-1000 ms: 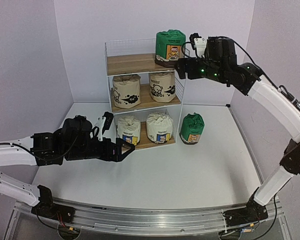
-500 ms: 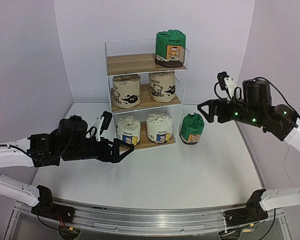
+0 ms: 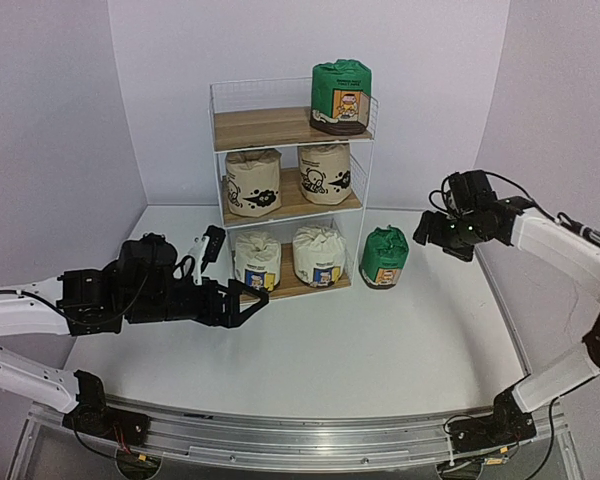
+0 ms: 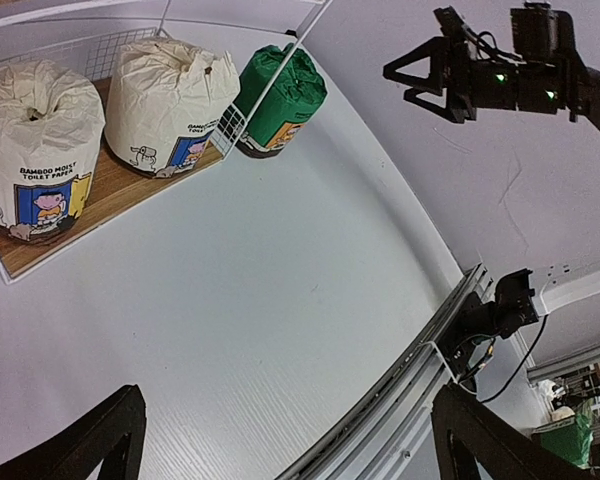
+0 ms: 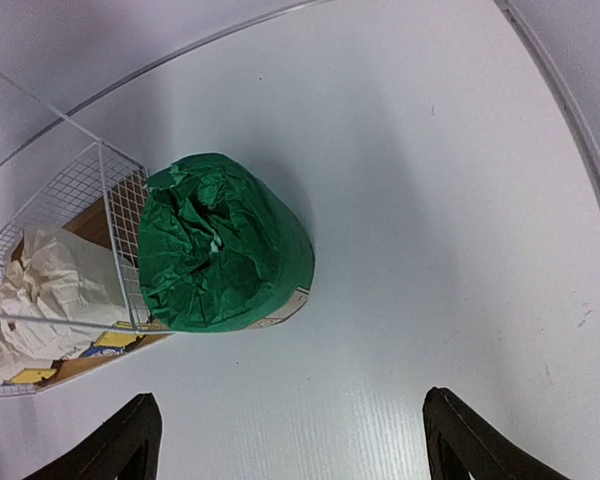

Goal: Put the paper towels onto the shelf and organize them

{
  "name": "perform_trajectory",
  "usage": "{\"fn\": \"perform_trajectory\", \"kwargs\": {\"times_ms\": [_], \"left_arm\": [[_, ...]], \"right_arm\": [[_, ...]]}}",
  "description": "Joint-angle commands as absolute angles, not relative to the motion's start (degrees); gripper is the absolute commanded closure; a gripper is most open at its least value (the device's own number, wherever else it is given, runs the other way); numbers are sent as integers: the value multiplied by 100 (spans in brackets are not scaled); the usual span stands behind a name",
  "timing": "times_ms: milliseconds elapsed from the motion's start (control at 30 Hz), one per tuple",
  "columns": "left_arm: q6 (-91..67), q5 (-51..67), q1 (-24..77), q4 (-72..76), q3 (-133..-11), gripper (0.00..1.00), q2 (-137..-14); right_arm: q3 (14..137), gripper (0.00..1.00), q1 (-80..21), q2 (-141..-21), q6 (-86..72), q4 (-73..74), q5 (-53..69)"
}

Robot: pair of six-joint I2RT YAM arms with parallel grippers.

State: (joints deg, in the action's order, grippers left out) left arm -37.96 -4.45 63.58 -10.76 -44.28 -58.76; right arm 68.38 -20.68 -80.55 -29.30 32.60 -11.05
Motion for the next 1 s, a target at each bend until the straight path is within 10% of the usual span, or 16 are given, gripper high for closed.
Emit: {"fn": "perform_trajectory", "kwargs": {"times_ms": [0,967], "left_arm": [[-3892,-370,6349,-807,-4340,0,-5970],[-3897,-254,6346,-650,-4451,0,-6407]], "right_arm": [[7701,17,-1800,-9076,-3337,3199,-203],[8724,57,-1597,-11567,-3083,3230,578]]}}
